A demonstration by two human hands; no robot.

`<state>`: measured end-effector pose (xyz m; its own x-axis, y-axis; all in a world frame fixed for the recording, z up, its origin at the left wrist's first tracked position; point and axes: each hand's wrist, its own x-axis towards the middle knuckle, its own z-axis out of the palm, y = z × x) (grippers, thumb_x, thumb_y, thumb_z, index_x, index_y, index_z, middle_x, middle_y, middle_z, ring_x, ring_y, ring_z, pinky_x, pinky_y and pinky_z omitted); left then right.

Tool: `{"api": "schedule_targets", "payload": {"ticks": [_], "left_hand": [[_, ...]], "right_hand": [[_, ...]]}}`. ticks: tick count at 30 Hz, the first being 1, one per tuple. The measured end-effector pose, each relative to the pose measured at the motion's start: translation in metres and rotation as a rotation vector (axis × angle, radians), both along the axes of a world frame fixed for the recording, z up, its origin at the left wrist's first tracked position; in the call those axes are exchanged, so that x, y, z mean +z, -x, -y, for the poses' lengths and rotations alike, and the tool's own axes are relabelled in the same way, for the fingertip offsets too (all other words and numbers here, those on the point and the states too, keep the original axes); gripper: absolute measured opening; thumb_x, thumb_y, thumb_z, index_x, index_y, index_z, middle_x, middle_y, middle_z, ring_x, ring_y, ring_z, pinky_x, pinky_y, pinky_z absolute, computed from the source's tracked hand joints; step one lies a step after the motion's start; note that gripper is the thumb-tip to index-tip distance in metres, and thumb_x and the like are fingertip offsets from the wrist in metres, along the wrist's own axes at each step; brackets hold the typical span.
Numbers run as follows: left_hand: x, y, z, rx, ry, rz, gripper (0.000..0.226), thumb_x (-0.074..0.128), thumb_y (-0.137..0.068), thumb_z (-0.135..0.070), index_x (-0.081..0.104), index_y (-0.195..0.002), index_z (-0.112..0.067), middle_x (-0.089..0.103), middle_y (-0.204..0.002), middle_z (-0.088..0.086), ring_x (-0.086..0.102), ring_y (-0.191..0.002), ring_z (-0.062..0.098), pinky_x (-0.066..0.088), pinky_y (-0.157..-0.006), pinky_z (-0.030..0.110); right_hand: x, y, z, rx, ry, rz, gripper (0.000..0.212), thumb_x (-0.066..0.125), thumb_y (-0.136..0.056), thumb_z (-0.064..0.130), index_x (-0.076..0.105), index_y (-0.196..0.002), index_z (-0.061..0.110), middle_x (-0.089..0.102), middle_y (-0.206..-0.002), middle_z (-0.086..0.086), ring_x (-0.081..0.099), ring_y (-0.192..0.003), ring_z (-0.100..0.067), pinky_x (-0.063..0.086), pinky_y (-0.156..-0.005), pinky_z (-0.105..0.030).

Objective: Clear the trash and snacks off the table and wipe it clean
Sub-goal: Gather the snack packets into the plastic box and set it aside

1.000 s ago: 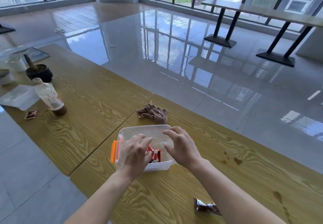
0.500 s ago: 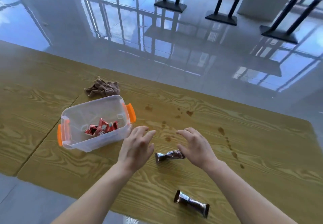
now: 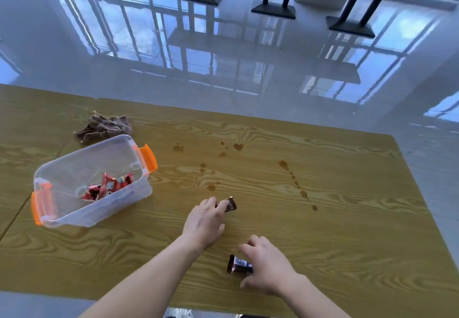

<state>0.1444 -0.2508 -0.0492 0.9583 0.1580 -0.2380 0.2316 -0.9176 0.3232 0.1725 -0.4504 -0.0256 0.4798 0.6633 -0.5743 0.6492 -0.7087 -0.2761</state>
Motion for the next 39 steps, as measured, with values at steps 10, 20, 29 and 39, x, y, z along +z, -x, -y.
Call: {"api": "schedule_targets", "payload": {"ticks": [10,20,29,39], "left_hand": [[-0.006,-0.005,-0.01,0.051,0.0,0.048,0.056,0.045,-0.087,0.0,0.048,-0.137,-0.025,0.057,-0.107,0.005,0.053,-0.098,0.029,0.049,-0.077,0.042],[0.023,0.006,-0.028,0.2,0.091,0.241,0.056,0.056,-0.08,-0.001,0.055,-0.131,-0.024,0.058,-0.096,0.004,0.057,-0.088,0.027,0.049,-0.068,0.038],[0.075,0.026,-0.071,0.366,0.099,0.5,0.058,0.063,-0.075,0.001,0.058,-0.128,-0.023,0.063,-0.098,0.0,0.06,-0.088,0.022,0.045,-0.071,0.028],[0.122,0.071,-0.137,0.61,0.039,0.618,0.054,0.067,-0.077,-0.005,0.061,-0.122,-0.034,0.064,-0.093,-0.006,0.062,-0.085,0.021,0.049,-0.065,0.034]], "right_hand": [[-0.011,-0.004,-0.004,-0.09,-0.098,0.046,0.024,0.046,-0.083,0.01,0.057,-0.103,0.018,0.052,-0.103,-0.002,0.049,-0.106,-0.024,0.044,-0.086,-0.035],[0.017,-0.041,-0.033,-0.214,-0.293,0.1,0.033,0.054,-0.082,0.019,0.06,-0.114,0.025,0.056,-0.101,0.004,0.053,-0.101,-0.019,0.044,-0.084,-0.029],[0.053,-0.057,-0.086,-0.127,-0.468,0.166,0.033,0.057,-0.084,0.018,0.062,-0.116,0.024,0.056,-0.096,0.004,0.055,-0.094,-0.018,0.044,-0.08,-0.028],[0.104,-0.062,-0.168,-0.01,-0.625,0.2,0.033,0.063,-0.081,0.019,0.065,-0.113,0.026,0.058,-0.092,0.006,0.058,-0.085,-0.016,0.048,-0.074,-0.029]]}}
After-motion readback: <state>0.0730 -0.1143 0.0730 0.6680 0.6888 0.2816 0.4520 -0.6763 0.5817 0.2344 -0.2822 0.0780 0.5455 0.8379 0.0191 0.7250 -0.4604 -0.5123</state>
